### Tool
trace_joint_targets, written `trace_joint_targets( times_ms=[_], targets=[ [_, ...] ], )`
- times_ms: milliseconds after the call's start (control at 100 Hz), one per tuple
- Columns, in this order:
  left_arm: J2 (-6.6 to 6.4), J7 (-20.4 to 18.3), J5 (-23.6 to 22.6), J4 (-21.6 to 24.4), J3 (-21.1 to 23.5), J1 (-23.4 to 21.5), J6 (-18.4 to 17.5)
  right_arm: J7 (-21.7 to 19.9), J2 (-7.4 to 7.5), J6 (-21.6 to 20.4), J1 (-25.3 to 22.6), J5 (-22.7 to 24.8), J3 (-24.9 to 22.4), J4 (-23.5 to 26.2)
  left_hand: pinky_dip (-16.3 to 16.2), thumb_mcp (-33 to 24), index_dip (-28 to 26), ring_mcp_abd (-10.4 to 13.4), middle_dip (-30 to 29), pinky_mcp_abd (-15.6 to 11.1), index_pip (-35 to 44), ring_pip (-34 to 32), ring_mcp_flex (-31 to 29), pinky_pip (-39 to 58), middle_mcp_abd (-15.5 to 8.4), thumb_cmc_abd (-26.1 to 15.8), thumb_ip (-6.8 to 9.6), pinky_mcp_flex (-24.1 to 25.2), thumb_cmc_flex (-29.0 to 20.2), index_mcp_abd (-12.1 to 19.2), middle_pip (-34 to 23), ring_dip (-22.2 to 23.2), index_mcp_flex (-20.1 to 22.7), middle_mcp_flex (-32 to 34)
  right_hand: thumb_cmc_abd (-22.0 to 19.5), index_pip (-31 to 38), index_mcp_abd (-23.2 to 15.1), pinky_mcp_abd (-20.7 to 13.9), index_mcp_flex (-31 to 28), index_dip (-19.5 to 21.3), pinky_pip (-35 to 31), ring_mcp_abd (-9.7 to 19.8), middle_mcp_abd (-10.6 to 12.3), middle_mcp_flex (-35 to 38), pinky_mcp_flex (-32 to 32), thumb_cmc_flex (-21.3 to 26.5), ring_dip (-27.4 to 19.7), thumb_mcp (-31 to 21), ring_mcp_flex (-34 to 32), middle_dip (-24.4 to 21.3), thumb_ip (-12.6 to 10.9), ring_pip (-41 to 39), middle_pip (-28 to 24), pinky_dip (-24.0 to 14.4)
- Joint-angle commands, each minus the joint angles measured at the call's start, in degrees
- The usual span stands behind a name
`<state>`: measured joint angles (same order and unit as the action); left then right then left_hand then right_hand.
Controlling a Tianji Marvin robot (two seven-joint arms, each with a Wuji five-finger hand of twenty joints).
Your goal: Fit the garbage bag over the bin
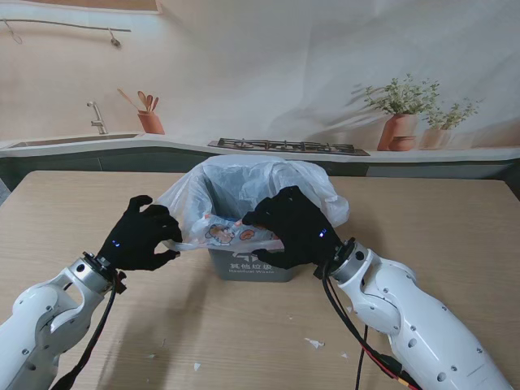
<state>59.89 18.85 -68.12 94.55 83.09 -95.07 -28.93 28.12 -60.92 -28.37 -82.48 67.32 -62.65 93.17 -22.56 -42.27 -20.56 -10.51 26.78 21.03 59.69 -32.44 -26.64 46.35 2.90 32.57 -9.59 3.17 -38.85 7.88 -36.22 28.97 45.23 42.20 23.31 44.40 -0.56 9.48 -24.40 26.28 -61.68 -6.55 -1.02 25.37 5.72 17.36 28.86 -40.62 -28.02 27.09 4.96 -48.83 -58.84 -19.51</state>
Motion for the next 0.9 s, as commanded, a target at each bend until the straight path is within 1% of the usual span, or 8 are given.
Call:
trace_joint_targets(
  times_ms=[0,290,450,540,700,840,860,890],
  targets=[
    [0.01,-0.82,0.02,0.07,0.03,-0.17,0.06,-1.73,-0.22,0.85,-0.10,-0.44,0.20,-0.52,-0.09,-1.69,-0.36,-0.87,0.31,1.35,1.85,-0.53,0.17,-0.57,0.87,1.35,-2.22,1.19,0.01,0.39,-0.26,0.90,1.19,-1.32,0.78,-1.04,1.86,0.75,0.82,-0.39,0.85,-1.15,-0.90,-0.81,-1.26,-0.97,0.23,-0.03,0.62,-0.28,-0.78,-0.40,0.89,0.85],
    [-0.01,-0.87,-0.02,0.07,0.12,-0.16,-0.07,-2.93,-0.43,2.05,1.57,-1.94,2.04,-2.76,-0.08,-1.65,-0.24,-0.93,0.21,1.37,1.81,-0.49,0.25,-0.59,0.85,1.49,-2.23,1.20,0.12,0.64,-0.14,0.90,1.32,-1.46,3.01,1.87,1.18,1.18,-0.60,1.07,-0.71,-0.46,-0.25,4.07,0.84,1.49,1.55,-6.99,-4.78,1.28,-0.19,-3.98,-2.42,0.28],
    [-0.05,-1.15,-0.03,0.07,0.16,-0.04,-0.29,-1.65,-0.92,4.99,1.79,-2.95,3.05,-3.34,-0.06,-1.72,-0.19,-0.89,0.18,1.37,1.80,-0.51,0.18,-0.61,0.78,1.52,-2.21,1.21,0.04,0.76,-0.10,0.91,1.37,-1.58,1.38,1.00,3.32,0.43,4.42,0.64,-1.62,-0.50,-0.66,-0.27,-0.91,1.13,2.43,-4.44,-1.45,1.75,-0.16,-5.28,-3.57,-0.30],
    [-0.04,-1.34,0.06,0.08,0.16,-0.03,-0.31,-2.32,-1.11,5.80,1.72,-3.87,3.23,-3.27,-0.05,-1.73,-0.18,-0.91,0.17,1.38,1.84,-0.49,0.23,-0.63,0.77,1.62,-2.21,1.23,0.03,0.87,-0.11,0.91,1.49,-1.55,2.26,1.79,3.25,0.62,3.20,0.84,-1.84,-0.60,-0.79,0.87,-0.75,2.47,2.54,-4.80,-2.08,1.88,-0.45,-5.63,-4.23,-0.40],
    [-0.05,-1.38,-0.03,0.35,0.37,-0.30,-0.33,-0.92,-1.15,6.09,2.95,-3.40,4.53,-4.51,-0.04,-1.78,-0.02,-0.96,0.05,1.40,1.62,-0.40,0.37,-0.65,1.00,1.91,-2.21,1.23,0.08,0.35,0.12,0.88,1.14,-2.01,6.64,9.36,-1.51,1.20,-1.63,6.45,-3.84,0.85,2.23,7.89,2.35,6.52,4.04,-14.67,-8.39,5.89,0.65,-10.02,-9.71,-1.61],
    [0.05,-1.28,-0.08,2.02,1.63,-1.34,-1.21,0.69,-1.23,6.45,4.19,-3.01,5.69,-5.78,0.20,-3.16,-1.85,-1.45,-0.36,1.48,-3.42,0.30,2.62,-1.08,2.36,3.06,-2.34,1.38,3.31,-4.45,1.27,0.99,-5.01,-6.42,12.88,17.88,-5.54,1.40,-3.04,2.61,-5.32,2.02,3.38,12.73,4.34,13.00,4.86,-19.87,-12.32,8.94,8.79,-13.19,-12.43,-2.70],
    [0.06,-1.27,-0.12,2.36,1.91,-1.53,-1.45,0.86,-1.28,6.59,4.32,-3.08,5.82,-5.96,0.25,-5.42,-2.94,-1.67,-0.46,1.46,-6.17,0.47,3.41,-1.15,2.84,2.49,-1.41,1.41,6.31,-6.50,1.55,1.09,-6.43,-8.02,13.55,18.86,-6.27,1.47,-3.35,2.37,-5.58,2.01,3.41,13.50,4.72,13.94,4.95,-20.30,-13.01,8.89,9.18,-13.59,-12.96,-2.83],
    [0.10,-1.34,-0.10,2.92,2.40,-1.86,-1.86,1.25,-1.36,6.84,4.51,-3.19,6.03,-6.24,0.29,-8.02,-4.33,-1.91,-0.64,1.15,-9.67,0.82,5.09,-1.21,3.47,1.13,1.88,1.43,10.90,-9.50,2.16,1.14,-9.36,-10.91,14.54,20.85,-7.52,1.67,-4.09,1.64,-6.16,2.10,3.48,15.00,5.46,15.48,5.06,-21.02,-14.34,8.77,10.04,-14.35,-13.82,-3.13]
  ],
)
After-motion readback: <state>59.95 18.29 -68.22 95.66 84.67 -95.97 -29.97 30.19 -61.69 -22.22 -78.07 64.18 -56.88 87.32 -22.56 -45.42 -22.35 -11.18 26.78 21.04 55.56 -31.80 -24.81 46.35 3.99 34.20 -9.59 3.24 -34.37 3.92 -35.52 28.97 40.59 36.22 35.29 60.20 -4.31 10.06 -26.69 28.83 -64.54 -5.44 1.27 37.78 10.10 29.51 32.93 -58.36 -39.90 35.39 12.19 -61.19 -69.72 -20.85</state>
